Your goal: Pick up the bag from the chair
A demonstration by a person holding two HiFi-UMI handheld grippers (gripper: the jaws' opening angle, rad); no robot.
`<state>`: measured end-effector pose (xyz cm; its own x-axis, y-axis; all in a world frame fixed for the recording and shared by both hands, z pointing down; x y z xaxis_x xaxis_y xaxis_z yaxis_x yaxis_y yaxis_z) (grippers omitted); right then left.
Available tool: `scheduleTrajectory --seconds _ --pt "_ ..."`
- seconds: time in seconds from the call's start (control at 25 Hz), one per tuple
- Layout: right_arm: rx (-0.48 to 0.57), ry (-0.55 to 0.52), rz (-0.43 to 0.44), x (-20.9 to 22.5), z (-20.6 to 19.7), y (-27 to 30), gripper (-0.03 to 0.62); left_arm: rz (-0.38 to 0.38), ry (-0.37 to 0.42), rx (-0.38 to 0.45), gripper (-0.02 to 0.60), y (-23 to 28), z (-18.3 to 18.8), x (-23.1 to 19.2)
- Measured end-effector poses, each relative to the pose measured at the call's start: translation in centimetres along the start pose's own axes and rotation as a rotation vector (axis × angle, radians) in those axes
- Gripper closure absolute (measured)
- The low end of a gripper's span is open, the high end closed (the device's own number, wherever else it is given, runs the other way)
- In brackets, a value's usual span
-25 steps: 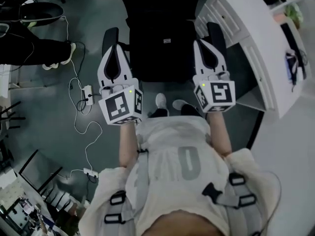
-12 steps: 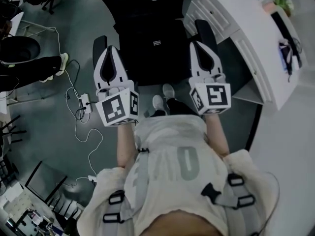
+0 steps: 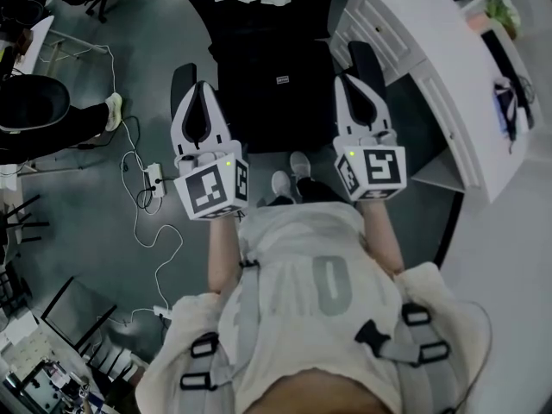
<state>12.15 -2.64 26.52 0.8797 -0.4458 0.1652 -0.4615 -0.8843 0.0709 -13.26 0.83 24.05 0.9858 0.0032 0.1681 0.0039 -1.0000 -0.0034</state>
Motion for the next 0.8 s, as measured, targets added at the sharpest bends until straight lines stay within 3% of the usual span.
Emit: scheduleTrajectory --seconds 0.32,0.44,0.48,0.52,0.68,0.8 --pt "-0.025 -0.015 0.023 0.1 -0.3 -0.1 0.588 -0.024 0.000 0.015 0.574 0.1 -0.2 -0.1" --pt "-0.039 -0.004 0.031 0.4 -0.4 0.1 0.585 -0.067 -0.008 0.000 0.566 0.5 -0.5 0.1" --pt "-0.047 -0.001 0.034 0.5 -0.5 0.2 0.567 -0.091 -0.017 -0.008 0.511 0.8 -0.7 0.2" --pt "-0.056 0.005 0.032 0.5 -0.6 0.3 0.502 -0.116 -0.027 -0.013 0.463 1.0 -0.8 0.3" --pt "-0.072 0.017 0.010 0.6 -1.1 1.1 0.315 -0.183 -0.054 0.000 0.351 1.3 -1.1 0.5" --pt "-0.084 0.007 0.021 0.6 -1.1 1.6 0.287 -0.195 -0.039 0.005 0.331 1.6 -1.1 0.7"
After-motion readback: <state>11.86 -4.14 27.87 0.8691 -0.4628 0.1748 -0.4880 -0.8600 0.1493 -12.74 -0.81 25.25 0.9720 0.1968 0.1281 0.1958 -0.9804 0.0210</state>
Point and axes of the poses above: the fingertips, and each gripper's own axes: y forward along the fingers, x to its right, z out of its top, the point moved 7 cm from there along -y, backward along the fingers, and after that the axes turned 9 degrees about y, right-handed, at the moved point
